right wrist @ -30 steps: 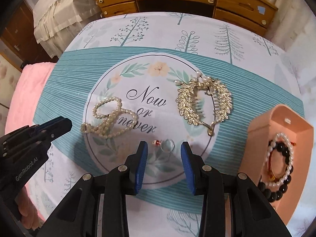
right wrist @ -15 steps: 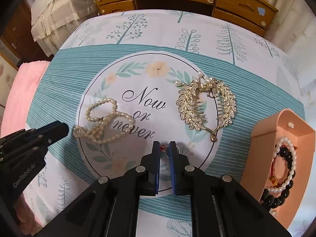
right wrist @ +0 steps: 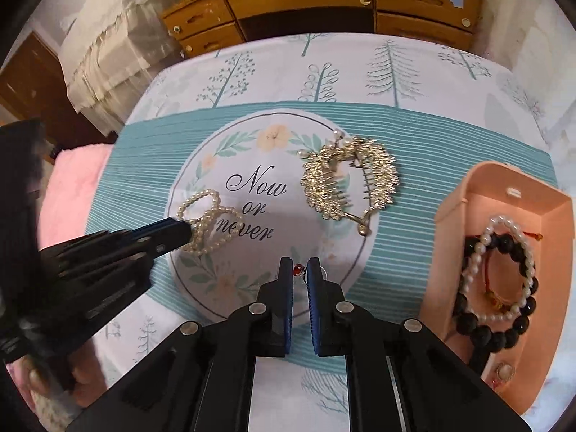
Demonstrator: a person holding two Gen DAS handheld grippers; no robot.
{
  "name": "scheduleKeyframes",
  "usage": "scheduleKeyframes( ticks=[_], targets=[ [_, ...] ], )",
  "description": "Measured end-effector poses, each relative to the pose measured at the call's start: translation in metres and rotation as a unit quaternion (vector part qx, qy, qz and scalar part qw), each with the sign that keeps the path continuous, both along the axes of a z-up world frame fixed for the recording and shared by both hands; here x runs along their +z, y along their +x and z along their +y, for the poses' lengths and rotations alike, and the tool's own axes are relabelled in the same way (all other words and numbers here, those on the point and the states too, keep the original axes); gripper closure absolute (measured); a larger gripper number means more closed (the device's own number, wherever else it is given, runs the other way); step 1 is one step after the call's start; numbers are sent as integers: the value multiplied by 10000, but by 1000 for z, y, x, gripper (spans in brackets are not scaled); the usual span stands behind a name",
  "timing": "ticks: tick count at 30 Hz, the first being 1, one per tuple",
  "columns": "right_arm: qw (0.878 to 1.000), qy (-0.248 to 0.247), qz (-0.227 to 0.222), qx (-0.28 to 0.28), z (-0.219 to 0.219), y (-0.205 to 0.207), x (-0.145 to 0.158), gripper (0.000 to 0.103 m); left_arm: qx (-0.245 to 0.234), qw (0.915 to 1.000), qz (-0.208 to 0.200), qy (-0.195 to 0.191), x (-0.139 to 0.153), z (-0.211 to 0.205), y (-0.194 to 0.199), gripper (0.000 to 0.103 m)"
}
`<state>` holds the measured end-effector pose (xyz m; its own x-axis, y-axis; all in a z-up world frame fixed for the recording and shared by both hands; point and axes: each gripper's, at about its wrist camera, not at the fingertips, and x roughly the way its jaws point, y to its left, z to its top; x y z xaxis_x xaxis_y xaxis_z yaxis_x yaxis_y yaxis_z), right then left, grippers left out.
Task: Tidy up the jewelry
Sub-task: 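Grasp the second pearl necklace with the left tool while the right tool grasps the small ring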
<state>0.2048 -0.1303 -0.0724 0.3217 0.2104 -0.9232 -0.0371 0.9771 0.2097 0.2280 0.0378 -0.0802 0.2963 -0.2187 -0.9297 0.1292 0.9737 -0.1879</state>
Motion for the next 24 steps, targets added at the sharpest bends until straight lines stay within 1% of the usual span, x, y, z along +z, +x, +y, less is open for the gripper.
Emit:
scheduleKeyframes(
  ticks=[4,10,11,12,15,21,24],
  targets=[
    [9999,148,-84,-30,-11,-11,10,95,-128,9999,22,92,-6,-13,7,94],
    [9994,295,-167,-9,-16,-24,19,95,-156,9995,-128,230,-7,-19,7,94],
    [9994,309,-175,-2,-16,-26,20,95,-146,9995,-132,247,-7,-19,7,95],
    [9993,341,-179,-7,-17,-27,21,95,-122,9995,-130,249,-8,-18,7,99],
    [9991,381,-209,3,-17,-30,23,95,11,9998,-83,207,-7,-12,8,100],
    [9987,435,-253,-10,-21,-35,26,95,-23,9996,-168,217,2,-10,3,100],
    [9985,477,-262,-29,-23,-39,28,95,-53,9995,-248,194,12,-11,-1,100]
  ],
)
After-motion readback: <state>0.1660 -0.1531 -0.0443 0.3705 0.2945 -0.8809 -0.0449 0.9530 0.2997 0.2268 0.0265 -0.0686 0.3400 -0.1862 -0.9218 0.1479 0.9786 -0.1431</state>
